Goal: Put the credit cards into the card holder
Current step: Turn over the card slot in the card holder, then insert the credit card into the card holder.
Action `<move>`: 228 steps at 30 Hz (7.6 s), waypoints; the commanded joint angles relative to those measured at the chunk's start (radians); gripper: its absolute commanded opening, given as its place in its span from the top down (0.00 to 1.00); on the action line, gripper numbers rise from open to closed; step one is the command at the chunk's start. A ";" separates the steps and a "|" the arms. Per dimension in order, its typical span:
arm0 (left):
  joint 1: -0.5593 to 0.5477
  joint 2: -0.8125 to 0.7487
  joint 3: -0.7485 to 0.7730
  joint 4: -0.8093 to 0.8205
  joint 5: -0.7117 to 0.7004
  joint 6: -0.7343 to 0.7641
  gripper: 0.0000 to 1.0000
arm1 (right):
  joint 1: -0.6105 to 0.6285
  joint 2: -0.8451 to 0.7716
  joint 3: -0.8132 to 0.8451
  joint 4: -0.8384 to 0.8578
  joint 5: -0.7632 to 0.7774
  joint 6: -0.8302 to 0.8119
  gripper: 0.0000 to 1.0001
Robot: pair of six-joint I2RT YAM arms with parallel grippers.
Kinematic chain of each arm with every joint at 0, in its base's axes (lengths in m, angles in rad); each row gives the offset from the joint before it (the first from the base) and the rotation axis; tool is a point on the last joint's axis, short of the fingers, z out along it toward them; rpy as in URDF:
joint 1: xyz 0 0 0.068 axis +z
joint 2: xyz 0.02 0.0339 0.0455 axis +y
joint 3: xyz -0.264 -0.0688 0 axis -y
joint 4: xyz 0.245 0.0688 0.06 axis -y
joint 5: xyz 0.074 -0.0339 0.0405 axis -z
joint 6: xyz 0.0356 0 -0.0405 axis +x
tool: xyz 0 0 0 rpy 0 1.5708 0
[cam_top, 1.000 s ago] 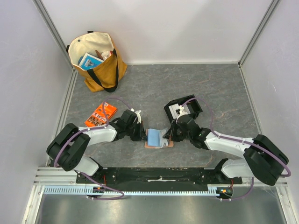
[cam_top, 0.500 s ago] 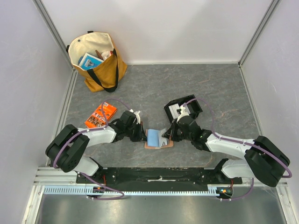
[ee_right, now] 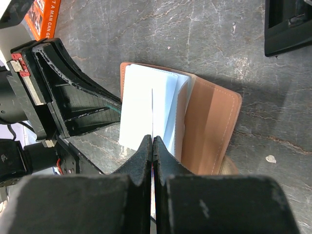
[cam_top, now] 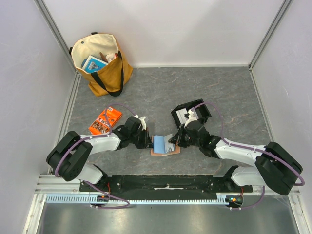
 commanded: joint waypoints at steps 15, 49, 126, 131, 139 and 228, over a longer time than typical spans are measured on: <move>-0.008 0.008 -0.014 -0.100 -0.064 0.010 0.98 | -0.004 -0.028 -0.031 0.014 0.019 0.030 1.00; -0.009 0.079 -0.005 -0.111 -0.091 0.044 0.98 | -0.067 0.131 -0.154 0.307 -0.052 0.184 1.00; -0.009 0.160 0.032 -0.116 -0.047 0.111 0.98 | -0.095 0.274 -0.160 0.361 -0.004 0.154 1.00; -0.011 0.162 0.028 -0.114 -0.039 0.111 0.98 | -0.095 0.259 -0.174 0.341 0.059 0.171 1.00; -0.014 0.157 0.015 -0.103 -0.039 0.101 0.98 | -0.095 0.281 -0.206 0.419 0.083 0.191 1.00; -0.025 0.134 0.017 -0.082 -0.048 0.085 0.98 | 0.068 0.262 0.136 0.076 -0.061 0.168 0.53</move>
